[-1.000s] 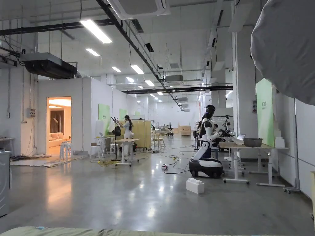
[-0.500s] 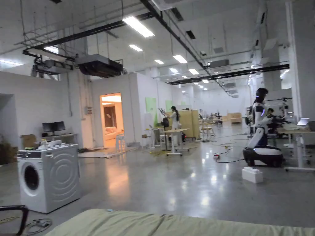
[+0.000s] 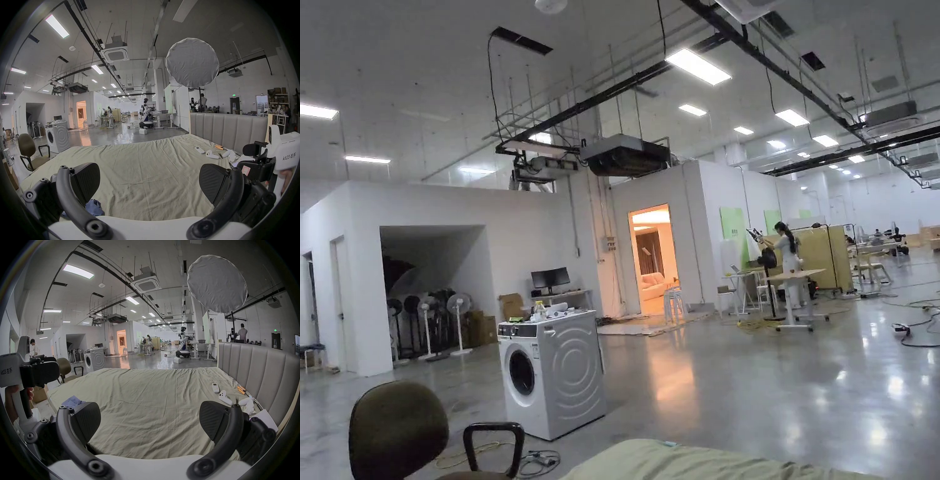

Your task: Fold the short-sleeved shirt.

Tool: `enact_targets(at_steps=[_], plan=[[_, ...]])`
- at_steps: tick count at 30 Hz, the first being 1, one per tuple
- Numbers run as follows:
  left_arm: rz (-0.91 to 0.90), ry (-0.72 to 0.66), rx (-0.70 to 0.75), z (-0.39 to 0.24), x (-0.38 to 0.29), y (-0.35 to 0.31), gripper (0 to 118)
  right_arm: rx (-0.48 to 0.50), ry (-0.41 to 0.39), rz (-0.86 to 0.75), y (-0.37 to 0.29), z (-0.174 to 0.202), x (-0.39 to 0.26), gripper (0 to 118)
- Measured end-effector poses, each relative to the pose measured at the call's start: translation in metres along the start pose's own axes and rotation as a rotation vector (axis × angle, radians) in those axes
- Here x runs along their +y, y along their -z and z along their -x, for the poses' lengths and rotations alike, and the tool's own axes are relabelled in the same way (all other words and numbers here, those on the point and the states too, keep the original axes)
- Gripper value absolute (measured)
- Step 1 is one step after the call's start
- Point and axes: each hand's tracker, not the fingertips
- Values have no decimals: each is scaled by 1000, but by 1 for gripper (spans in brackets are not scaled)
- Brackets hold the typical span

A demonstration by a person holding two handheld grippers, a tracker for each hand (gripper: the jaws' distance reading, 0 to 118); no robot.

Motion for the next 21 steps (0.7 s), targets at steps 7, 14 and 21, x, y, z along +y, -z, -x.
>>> enact_targets(at_steps=[7, 14, 21], plan=[[10, 13, -7, -2, -3, 1, 118, -10, 16, 9, 0, -3, -1, 118], [28, -19, 2, 5, -5, 1, 118, 4, 221, 49, 3, -11, -4, 118], [31, -87, 16, 11, -4, 6, 118, -74, 229, 123, 5, 4, 21, 118]])
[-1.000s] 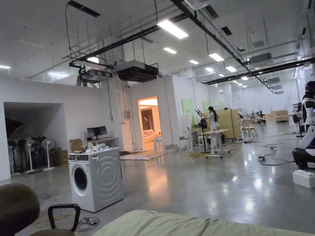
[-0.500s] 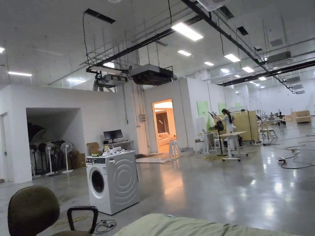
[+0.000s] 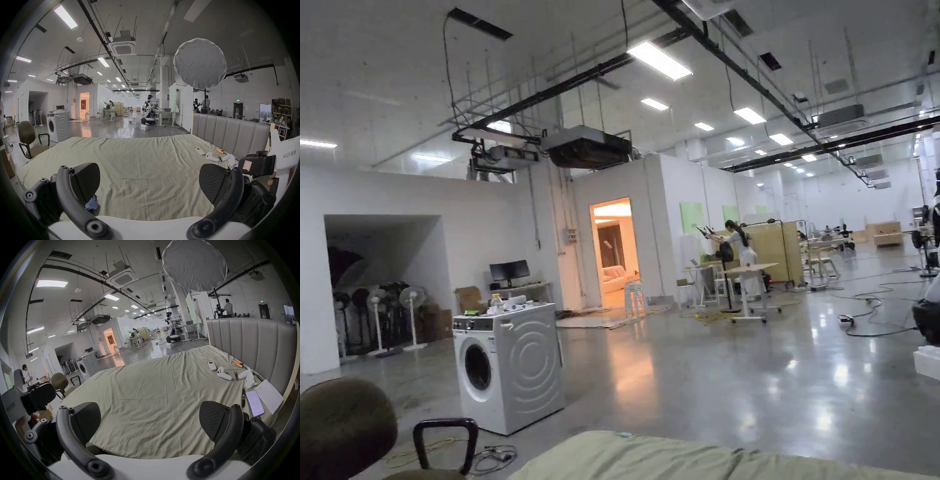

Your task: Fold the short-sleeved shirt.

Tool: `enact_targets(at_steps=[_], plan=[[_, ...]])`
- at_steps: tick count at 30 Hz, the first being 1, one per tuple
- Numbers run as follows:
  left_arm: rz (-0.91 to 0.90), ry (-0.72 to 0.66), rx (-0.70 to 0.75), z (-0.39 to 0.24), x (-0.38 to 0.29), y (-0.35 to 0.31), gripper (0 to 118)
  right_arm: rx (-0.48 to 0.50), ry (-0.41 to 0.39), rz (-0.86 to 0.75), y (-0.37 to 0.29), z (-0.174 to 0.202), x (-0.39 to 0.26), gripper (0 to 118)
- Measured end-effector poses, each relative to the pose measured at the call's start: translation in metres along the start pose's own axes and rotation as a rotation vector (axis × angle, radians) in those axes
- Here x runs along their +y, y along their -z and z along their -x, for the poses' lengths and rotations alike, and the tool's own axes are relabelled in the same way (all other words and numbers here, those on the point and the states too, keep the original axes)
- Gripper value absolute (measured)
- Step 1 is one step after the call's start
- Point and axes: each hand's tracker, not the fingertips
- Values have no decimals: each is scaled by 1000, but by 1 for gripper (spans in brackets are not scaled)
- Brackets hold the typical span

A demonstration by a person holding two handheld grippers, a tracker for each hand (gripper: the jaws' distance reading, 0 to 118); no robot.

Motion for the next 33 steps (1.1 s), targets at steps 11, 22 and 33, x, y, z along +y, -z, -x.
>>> enact_targets(at_steps=[11, 22, 33], plan=[[17, 21, -20, -2, -3, -5, 118, 45, 89, -18, -17, 11, 29, 118], [17, 26, -26, -1, 4, -7, 118, -66, 36, 16, -5, -9, 10, 118], [0, 19, -2, 1, 10, -18, 118, 175, -181, -110, -12, 9, 6, 118]])
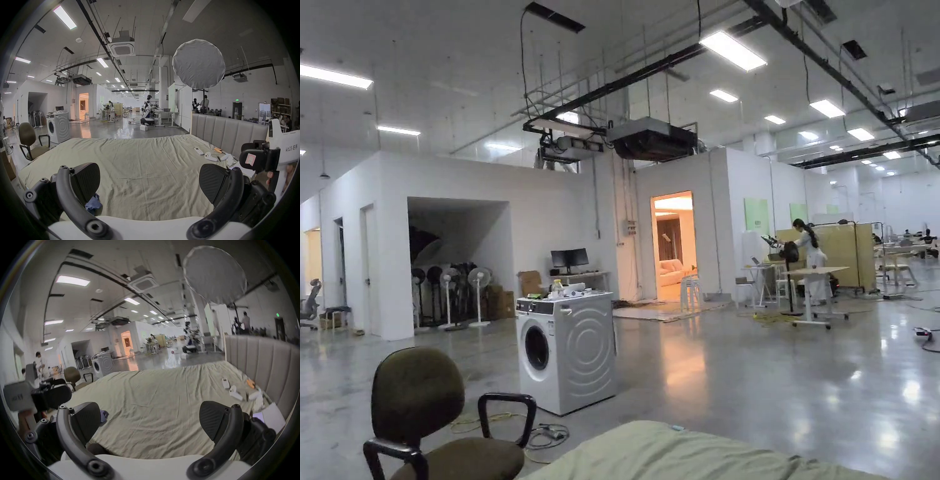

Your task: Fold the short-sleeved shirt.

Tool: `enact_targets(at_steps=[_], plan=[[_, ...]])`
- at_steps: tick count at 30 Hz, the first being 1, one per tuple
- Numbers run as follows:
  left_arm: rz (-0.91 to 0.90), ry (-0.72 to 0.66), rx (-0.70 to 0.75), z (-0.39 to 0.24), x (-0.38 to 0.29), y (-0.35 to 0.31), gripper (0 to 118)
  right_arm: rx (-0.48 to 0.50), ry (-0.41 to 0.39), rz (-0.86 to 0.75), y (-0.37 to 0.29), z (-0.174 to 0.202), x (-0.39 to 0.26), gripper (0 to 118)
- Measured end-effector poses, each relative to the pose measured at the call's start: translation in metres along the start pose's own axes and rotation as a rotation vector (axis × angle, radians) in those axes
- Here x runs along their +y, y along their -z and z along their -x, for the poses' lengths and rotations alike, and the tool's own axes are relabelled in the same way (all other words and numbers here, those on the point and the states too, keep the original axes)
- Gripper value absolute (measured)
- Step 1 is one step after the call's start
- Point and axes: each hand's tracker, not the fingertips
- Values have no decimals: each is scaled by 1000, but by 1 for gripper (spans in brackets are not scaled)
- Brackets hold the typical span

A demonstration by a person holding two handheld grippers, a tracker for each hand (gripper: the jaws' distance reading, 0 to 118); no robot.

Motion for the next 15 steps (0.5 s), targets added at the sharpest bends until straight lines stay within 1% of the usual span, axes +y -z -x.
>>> enact_targets(at_steps=[2, 5, 8, 11, 15], plan=[[-1, 2, 7, 0, -1, -1, 118, -19, -72, -20, -2, 9, 0, 118], [1, -2, 16, 1, -2, -3, 118, -26, -127, 16, -1, 20, -2, 118], [0, -5, 21, 1, -3, -5, 118, -26, -123, 15, 2, 22, -5, 118], [-6, -7, 28, 2, -2, -7, 118, -25, -97, 41, 6, 19, -8, 118], [-12, -17, 37, 4, -3, -9, 118, -48, -112, 57, 7, 18, -12, 118]])
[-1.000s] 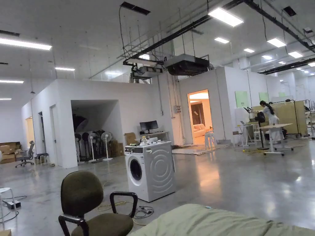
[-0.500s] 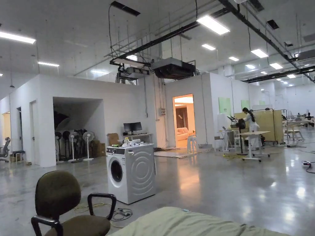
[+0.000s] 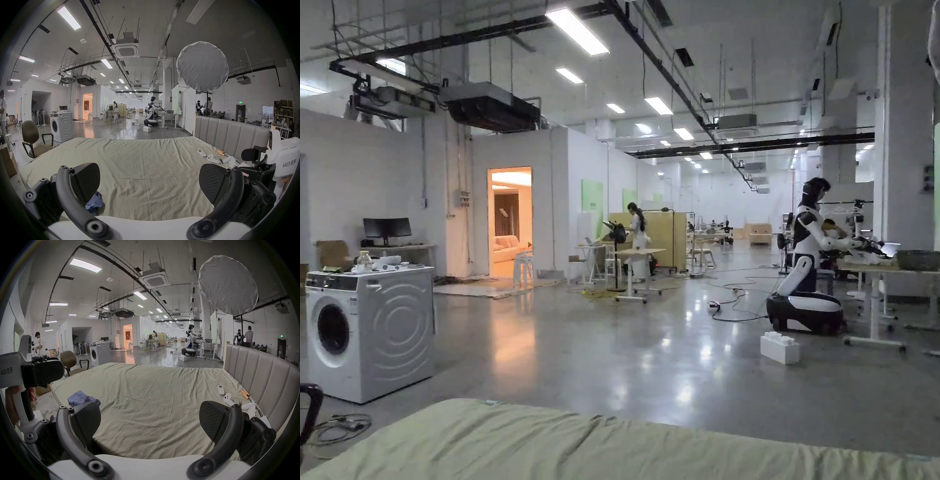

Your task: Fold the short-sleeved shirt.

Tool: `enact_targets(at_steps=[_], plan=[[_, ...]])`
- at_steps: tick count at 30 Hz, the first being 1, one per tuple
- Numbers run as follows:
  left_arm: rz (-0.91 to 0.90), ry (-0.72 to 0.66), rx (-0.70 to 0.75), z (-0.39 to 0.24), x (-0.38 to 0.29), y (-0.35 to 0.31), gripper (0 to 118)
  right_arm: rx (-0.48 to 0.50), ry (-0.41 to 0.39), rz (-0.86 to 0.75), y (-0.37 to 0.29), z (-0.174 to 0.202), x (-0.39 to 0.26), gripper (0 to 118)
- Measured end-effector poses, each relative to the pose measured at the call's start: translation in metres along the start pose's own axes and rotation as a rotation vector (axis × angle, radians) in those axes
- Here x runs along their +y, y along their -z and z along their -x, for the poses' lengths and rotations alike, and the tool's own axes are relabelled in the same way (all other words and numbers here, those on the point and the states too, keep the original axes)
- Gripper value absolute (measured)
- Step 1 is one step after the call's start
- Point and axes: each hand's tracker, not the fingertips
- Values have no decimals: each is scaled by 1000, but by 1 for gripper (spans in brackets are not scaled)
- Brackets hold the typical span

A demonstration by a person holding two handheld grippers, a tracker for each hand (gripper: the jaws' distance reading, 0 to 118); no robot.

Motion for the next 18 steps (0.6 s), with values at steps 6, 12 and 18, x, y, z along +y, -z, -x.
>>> enact_targets(at_steps=[6, 12, 18], plan=[[22, -12, 2, 1, -6, 5, 118, -30, -45, 11, 1, -1, -4, 118], [41, -8, -10, 0, -12, 9, 118, -29, -37, 38, 7, -2, -12, 118], [94, -44, -22, 4, -32, 13, 118, -41, 11, 136, 18, -1, -37, 118]])
